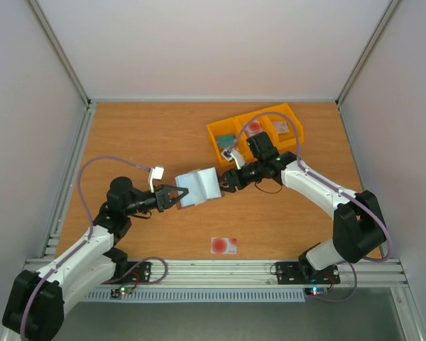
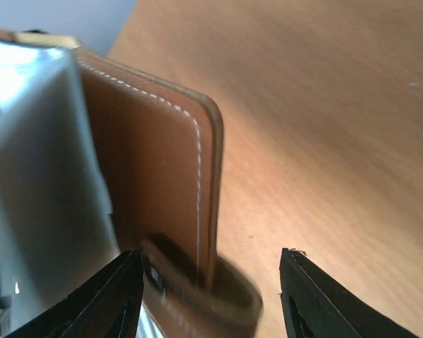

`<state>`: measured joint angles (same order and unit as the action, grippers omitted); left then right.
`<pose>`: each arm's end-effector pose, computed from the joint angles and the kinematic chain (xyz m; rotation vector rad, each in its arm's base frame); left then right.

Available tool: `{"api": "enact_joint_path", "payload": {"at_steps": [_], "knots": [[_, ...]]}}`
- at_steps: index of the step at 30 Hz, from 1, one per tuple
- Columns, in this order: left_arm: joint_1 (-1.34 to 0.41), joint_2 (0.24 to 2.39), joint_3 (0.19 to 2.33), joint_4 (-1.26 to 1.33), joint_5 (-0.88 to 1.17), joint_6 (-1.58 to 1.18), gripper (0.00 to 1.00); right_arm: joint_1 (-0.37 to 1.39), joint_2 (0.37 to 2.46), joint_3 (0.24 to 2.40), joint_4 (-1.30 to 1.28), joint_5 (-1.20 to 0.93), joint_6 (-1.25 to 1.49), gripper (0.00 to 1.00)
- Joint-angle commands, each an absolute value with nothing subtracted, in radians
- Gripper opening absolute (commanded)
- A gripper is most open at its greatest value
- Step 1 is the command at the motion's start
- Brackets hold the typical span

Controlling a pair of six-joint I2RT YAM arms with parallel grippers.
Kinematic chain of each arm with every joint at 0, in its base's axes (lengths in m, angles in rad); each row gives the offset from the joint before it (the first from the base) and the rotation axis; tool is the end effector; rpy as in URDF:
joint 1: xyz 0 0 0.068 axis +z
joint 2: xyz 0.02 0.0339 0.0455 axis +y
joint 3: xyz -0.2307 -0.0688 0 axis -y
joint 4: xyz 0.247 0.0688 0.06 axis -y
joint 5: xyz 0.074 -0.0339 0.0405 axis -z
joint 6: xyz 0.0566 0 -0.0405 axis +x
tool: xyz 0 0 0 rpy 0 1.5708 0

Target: Take the credit cards out of the card holder

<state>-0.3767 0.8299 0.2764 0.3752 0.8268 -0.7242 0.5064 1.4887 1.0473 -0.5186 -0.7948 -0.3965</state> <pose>0.1860 -0.1184 0.1850 0.3445 1.9178 -1.4838 0.2561 0.1882 0.1991 -1.3252 2.0094 1.0414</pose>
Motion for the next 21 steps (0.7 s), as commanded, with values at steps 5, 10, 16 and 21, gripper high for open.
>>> {"api": "enact_joint_path", "payload": {"at_steps": [5, 10, 16, 21], "knots": [[-0.382, 0.816, 0.273, 0.42, 0.807, -0.696, 0.0, 0.557, 1.497, 1.03, -0.346, -1.063, -0.319, 0.34], [-0.382, 0.809, 0.284, 0.278, 0.668, -0.665, 0.07, 0.558, 1.473, 1.033, -0.363, -1.026, -0.322, 0.06], [-0.373, 0.779, 0.311, 0.08, 0.402, -0.607, 0.73, 0.547, 1.568, 1.047, -0.467, -0.895, -0.237, 0.01], [-0.36, 0.758, 0.312, 0.064, 0.356, -0.589, 0.82, 0.523, 1.696, 0.987, -0.416, -0.849, -0.028, 0.01]]}}
